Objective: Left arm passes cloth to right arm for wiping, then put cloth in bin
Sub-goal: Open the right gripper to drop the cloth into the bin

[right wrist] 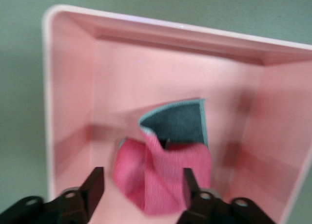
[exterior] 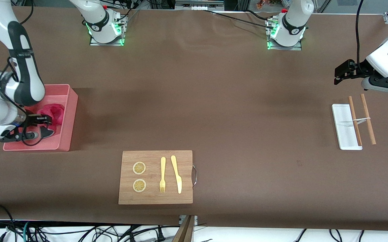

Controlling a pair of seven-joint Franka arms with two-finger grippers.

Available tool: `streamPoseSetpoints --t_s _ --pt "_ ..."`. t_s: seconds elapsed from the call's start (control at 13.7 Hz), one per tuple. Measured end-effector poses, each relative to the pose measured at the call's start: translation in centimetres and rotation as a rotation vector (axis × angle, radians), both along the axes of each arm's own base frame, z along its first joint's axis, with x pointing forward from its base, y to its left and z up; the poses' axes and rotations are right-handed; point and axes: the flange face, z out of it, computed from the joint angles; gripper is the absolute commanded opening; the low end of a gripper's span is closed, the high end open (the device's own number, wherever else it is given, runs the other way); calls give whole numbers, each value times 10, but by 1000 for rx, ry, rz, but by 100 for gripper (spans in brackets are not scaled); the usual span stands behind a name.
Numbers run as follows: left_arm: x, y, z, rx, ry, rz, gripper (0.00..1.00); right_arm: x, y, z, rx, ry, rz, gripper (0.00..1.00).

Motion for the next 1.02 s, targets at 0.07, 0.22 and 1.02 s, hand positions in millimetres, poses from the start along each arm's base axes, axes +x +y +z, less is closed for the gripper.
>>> streamPoseSetpoints --t_s 0.07,0.22,1.02 --pt "0 1 0 0 0 1 100 -2 1 20 5 7 -4 100" --pt "0 1 0 0 0 3 100 -7 8 56 19 17 -5 100" --pt "0 3 0 0 0 6 100 -45 147 256 42 21 39 100"
